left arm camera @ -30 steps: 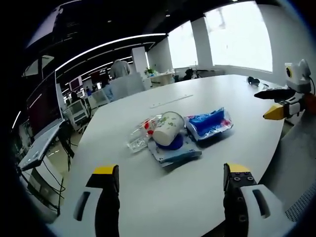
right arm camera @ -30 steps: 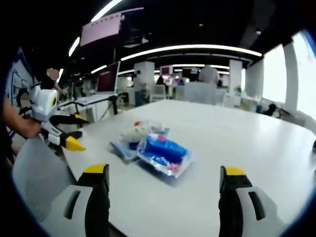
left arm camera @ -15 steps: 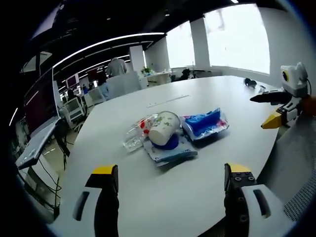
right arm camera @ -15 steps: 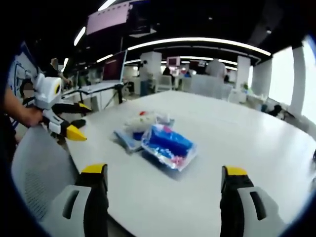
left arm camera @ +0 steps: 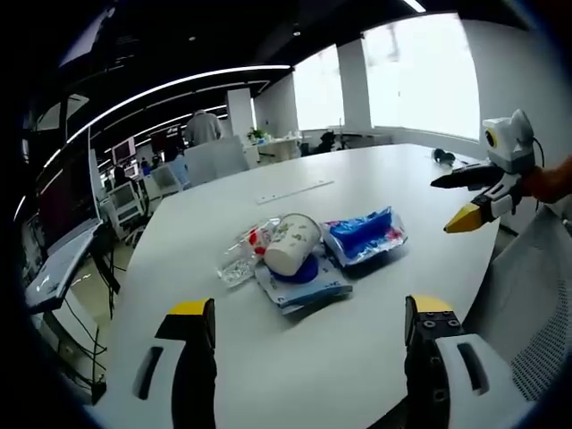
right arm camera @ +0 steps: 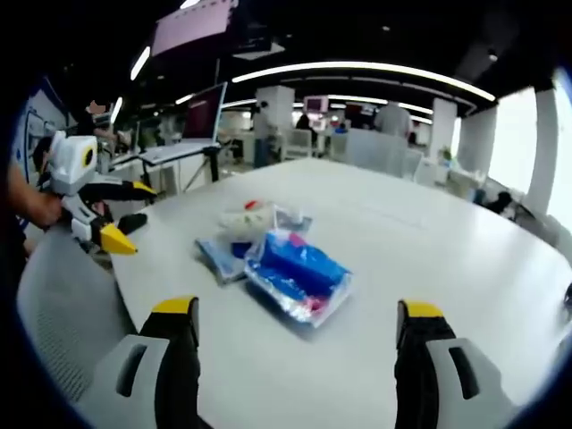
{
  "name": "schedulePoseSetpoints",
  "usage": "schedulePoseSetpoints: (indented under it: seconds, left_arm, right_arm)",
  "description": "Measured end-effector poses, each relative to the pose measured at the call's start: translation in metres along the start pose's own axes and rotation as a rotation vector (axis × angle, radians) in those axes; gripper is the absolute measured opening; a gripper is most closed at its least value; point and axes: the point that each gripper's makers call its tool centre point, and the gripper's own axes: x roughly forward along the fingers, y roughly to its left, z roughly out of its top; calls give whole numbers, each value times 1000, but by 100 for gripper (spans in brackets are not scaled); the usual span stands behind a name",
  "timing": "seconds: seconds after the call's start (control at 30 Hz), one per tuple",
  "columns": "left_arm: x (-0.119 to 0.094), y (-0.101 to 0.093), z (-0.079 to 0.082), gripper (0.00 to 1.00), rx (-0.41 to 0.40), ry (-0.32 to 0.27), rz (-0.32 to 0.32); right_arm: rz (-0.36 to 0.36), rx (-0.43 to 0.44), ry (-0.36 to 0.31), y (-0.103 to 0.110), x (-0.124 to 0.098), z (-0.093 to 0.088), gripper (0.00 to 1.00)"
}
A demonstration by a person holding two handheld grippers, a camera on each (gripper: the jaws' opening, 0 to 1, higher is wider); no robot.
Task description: Arrange the tabletop items into an orderly group along one side of the table until the central work area is clear of visible clutter.
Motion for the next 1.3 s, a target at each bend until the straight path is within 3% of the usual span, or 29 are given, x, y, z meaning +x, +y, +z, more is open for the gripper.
schedulePoseSetpoints:
  seconds: [0.1, 0.17, 0.37, 0.47, 0.63, 0.8, 1.0, 1.3]
  left_arm:
    - [3, 7, 0, 86, 7, 0, -4]
    - [5, 11, 0, 86, 48, -4, -5]
    - [15, 24, 2, 84, 27, -20, -5]
    - [26, 31, 5, 84, 27, -22, -15]
    - [40, 40, 17, 81, 39, -47, -28]
    - [50, 41, 19, 80, 27, -43, -52]
    - [56, 40, 24, 78, 26, -59, -84]
    - [65, 38, 22, 75, 133, -42, -117]
  right_arm:
    - [20, -48, 42, 1, 5, -5, 86]
    - [20, -51, 40, 0, 8, -3, 86]
    - [5, -27, 31, -4, 15, 8, 86]
    - [17, -102, 32, -3, 20, 18, 86]
    - [8, -144, 47, -9, 27, 29, 85]
    - [-34, -86, 42, -21, 28, 35, 86]
    - [-71, -91, 31, -31, 26, 47, 86]
    - [-102, -73, -1, -42, 30, 68, 84]
